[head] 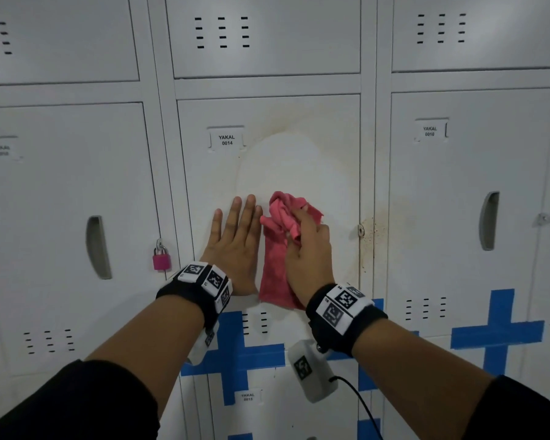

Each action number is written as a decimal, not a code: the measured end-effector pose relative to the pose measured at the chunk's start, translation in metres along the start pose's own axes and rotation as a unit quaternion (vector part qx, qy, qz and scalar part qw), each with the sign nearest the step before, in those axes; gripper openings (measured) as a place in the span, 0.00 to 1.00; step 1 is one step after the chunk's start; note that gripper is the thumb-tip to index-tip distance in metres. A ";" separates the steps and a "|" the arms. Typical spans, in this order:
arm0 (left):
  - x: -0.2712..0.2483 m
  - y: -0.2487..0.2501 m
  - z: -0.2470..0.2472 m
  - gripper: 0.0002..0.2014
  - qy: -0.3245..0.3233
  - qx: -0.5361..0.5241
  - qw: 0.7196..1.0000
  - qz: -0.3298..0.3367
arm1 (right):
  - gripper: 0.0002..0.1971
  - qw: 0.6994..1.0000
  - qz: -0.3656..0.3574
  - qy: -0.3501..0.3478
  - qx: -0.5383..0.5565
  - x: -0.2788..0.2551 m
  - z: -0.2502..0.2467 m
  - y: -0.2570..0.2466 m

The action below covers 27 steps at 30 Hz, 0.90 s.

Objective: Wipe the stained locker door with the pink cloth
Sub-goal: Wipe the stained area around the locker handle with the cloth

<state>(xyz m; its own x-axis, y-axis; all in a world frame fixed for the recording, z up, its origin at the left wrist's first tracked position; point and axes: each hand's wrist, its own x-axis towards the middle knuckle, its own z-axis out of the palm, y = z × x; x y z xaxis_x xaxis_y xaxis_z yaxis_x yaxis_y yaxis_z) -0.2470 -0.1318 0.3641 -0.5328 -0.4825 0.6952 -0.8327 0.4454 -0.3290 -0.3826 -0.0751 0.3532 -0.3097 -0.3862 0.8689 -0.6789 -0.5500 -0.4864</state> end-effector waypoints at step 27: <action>0.001 -0.003 0.004 0.68 -0.023 0.037 0.999 0.001 | 0.21 0.953 -0.217 -0.033 -0.210 0.048 -0.077 -0.014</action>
<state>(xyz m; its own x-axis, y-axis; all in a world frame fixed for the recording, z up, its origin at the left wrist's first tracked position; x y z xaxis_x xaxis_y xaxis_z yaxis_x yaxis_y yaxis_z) -0.2452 -0.1365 0.3634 -0.5399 -0.5161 0.6649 -0.8393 0.3900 -0.3788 -0.4394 -0.0291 0.4088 0.0941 -0.2443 0.9651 -0.9445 -0.3283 0.0090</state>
